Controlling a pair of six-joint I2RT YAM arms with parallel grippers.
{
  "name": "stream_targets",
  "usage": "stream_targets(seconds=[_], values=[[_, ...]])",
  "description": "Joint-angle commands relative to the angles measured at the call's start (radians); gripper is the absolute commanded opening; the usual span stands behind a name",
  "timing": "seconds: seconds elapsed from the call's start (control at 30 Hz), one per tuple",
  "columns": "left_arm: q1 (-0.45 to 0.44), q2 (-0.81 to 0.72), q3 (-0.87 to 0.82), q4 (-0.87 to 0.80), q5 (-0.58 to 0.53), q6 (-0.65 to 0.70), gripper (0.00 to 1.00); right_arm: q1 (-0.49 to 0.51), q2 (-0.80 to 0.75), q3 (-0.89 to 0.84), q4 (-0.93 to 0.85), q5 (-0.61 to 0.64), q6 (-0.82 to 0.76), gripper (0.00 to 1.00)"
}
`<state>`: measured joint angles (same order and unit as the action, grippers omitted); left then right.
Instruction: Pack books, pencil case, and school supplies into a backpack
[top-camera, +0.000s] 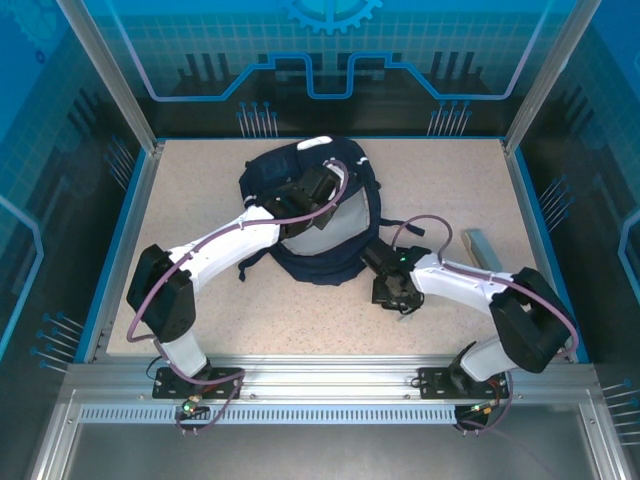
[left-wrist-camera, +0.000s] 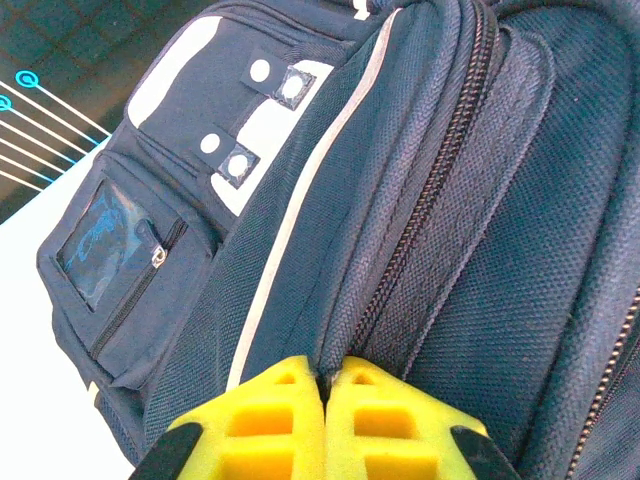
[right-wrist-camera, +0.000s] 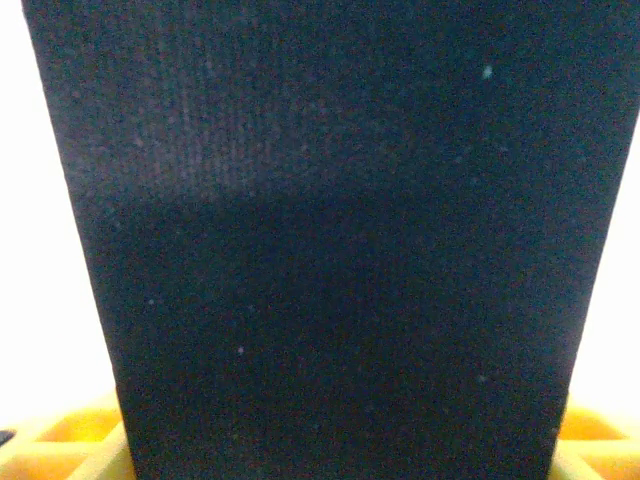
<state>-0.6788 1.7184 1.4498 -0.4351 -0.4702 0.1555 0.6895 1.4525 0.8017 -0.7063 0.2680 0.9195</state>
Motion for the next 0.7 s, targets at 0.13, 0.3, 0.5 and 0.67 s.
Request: stream_targets(seconds=[0.13,0.3,0.5,0.67], values=[[0.03,-0.063,-0.014,0.012,-0.02,-0.043,0.0,-0.179,-0.129,-0.041,0.126,-0.314,-0.189,0.51],[0.039,-0.073,-0.019,0.005,-0.005,-0.056,0.0,-0.323,-0.176,-0.033,0.161,-0.582,-0.302,0.46],[0.05,-0.081,-0.003,-0.017,0.001,-0.09,0.0,-0.37,-0.192,0.035,0.147,-0.743,-0.377,0.42],[0.057,-0.082,0.028,-0.021,0.023,-0.108,0.0,-0.334,-0.175,0.124,0.104,-0.752,-0.432,0.42]])
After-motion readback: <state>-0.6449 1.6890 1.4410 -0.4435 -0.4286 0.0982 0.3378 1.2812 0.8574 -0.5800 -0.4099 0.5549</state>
